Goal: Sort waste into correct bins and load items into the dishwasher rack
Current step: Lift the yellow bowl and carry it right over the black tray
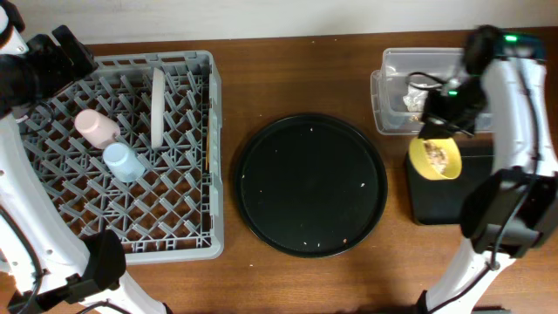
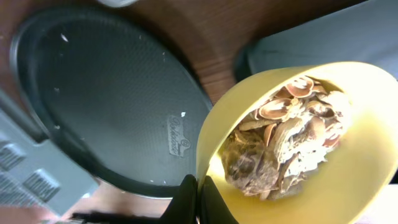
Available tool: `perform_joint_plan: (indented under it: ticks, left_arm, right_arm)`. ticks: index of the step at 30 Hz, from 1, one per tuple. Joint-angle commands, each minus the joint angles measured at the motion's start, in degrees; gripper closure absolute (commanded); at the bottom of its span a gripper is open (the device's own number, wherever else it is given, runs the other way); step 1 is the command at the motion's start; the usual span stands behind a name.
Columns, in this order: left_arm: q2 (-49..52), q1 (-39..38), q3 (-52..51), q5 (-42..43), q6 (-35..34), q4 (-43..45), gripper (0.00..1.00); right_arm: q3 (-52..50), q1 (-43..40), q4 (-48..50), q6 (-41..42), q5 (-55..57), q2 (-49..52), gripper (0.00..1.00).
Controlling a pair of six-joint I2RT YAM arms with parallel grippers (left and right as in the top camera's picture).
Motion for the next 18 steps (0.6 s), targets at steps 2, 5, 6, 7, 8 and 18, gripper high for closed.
perform_joint_plan:
  ticks: [2,5,6,7,8,18]
  left_arm:
    - [-1.11,0.17,0.61,-0.42,-0.55,-0.02,0.01]
    - [-1.11,0.20,0.61,-0.42,-0.55,-0.02,0.01]
    - [-1.11,0.20,0.61,-0.42,-0.55,-0.02,0.01]
    - [-1.11,0.20,0.61,-0.42,-0.55,-0.02,0.01]
    - [-1.11,0.17,0.61,-0.42,-0.55,-0.02,0.01]
    - [-1.11,0.20,0.61,-0.42,-0.55,-0.02,0.01]
  right_arm:
    - [-0.13,-9.92,-0.11,-9.14,-9.77,-2.45,0.96]
    - [-1.27,-14.58,0.17,-11.85,-14.29,-2.34,0.96]
    - [-1.53,-16.63,0.13,-14.29,-17.51,-2.16,0.96]
    - [-1.66,-18.47,-0.11,-17.14,-20.81,-1.99,0.96]
    - [-1.75,-19.91,-0.31,-18.78,-22.93,-1.84,0.96]
    - [-12.39,-32.22,5.57,-23.17,-36.24,-1.33,0.96]
